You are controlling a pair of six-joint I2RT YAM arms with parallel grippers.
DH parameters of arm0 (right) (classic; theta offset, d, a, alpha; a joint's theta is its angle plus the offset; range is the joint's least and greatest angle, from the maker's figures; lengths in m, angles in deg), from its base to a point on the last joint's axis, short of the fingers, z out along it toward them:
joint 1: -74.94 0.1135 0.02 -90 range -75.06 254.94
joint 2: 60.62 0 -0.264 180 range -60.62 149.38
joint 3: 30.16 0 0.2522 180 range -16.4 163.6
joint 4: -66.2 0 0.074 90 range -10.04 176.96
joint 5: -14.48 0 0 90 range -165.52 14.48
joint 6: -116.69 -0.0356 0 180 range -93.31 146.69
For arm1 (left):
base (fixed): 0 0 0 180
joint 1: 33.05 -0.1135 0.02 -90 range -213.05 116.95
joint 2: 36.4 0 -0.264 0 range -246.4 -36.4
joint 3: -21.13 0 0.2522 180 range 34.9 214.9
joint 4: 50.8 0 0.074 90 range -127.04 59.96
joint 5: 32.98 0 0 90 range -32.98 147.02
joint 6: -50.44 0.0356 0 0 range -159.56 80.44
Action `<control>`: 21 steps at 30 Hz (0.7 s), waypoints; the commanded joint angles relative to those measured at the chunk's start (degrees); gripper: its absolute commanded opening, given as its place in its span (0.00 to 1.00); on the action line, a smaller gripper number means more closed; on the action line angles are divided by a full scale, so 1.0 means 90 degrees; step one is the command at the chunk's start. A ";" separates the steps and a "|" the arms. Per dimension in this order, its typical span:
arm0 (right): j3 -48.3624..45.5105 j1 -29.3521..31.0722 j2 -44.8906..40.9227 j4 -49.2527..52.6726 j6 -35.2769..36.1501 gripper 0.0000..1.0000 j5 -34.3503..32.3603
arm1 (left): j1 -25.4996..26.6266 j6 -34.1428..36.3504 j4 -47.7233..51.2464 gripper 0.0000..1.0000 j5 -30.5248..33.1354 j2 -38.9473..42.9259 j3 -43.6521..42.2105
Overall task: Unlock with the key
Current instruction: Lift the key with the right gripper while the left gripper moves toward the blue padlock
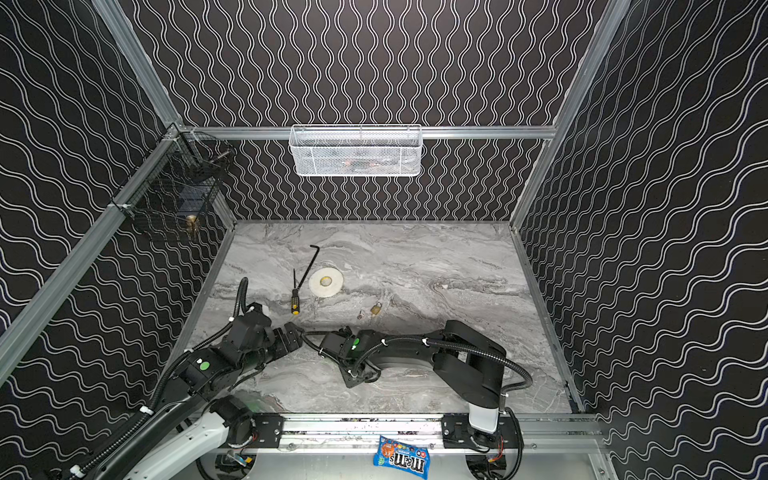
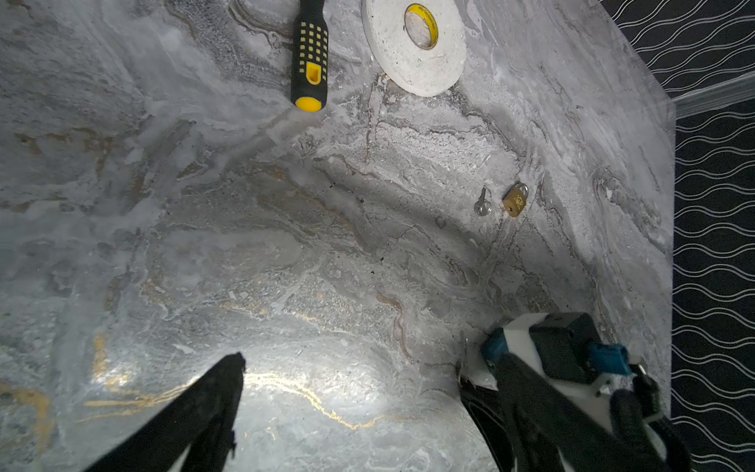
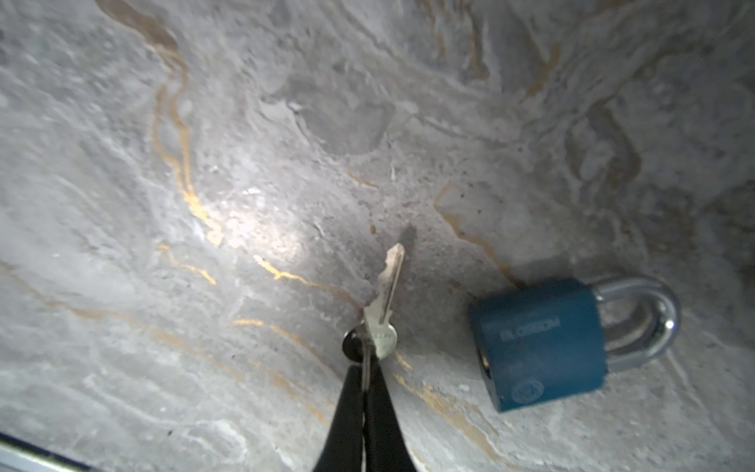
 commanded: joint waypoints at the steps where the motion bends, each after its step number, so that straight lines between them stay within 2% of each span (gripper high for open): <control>1: -0.0042 -0.0019 -0.0226 -0.0320 0.0232 0.00 -0.0151 | 0.0001 -0.0358 -0.0274 0.99 -0.0175 0.0018 0.0051; 7: -0.0196 -0.0021 -0.0787 -0.0589 0.0668 0.00 -0.0506 | -0.0001 -0.0485 -0.0207 0.99 -0.0243 0.0120 0.0205; 14: -0.0546 -0.0026 -0.1691 -0.1185 0.1429 0.00 -0.0843 | -0.0004 -0.0420 -0.0746 0.98 -0.0773 -0.0116 0.0436; 21: -0.0820 -0.0028 -0.2561 -0.1763 0.2044 0.00 -0.0876 | -0.0007 -0.0286 -0.1648 0.87 -0.1458 -0.0700 0.0505</control>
